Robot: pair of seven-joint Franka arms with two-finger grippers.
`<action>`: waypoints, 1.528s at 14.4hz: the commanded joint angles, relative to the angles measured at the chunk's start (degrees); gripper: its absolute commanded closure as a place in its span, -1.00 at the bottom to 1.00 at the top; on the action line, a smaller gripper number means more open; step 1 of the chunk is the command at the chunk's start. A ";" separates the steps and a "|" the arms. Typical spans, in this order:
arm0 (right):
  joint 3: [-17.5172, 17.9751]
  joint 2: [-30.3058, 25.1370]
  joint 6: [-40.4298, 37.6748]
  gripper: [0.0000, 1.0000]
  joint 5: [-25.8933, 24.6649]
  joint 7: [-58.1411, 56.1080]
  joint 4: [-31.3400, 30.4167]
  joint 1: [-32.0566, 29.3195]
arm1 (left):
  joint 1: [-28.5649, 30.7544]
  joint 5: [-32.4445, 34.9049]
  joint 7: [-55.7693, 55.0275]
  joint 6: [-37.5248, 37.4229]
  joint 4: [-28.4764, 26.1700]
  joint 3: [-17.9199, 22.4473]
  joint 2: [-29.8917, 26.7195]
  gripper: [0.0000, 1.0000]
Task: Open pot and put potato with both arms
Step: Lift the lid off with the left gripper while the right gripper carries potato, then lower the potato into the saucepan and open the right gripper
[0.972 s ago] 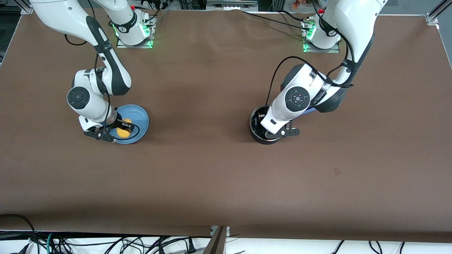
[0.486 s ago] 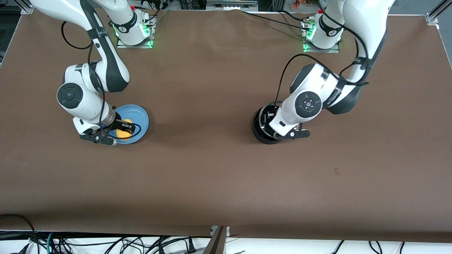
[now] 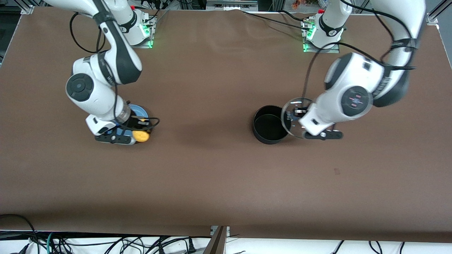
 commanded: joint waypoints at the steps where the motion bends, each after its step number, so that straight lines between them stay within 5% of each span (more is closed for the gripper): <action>1: 0.89 3.27 -1.54 0.54 1.32 6.95 6.50 3.99 | 6.95 1.88 13.23 -2.78 -1.36 -0.14 -2.12 1.00; 5: 0.89 8.79 -0.66 0.54 1.32 16.88 13.53 14.27 | 14.69 10.58 26.27 -2.08 -1.71 -0.32 -1.16 1.00; 10: 0.89 18.73 4.06 0.54 1.15 26.91 25.49 24.12 | 21.63 17.72 32.43 12.74 -7.24 -0.32 4.02 1.00; 19: 0.80 27.08 18.58 0.54 1.06 37.56 28.04 34.15 | 24.29 23.60 35.25 22.60 -7.25 0.82 15.35 1.00; 22: 0.80 31.21 19.64 0.54 1.06 37.65 32.61 34.51 | 24.38 24.40 35.34 22.79 -7.16 0.91 15.81 0.28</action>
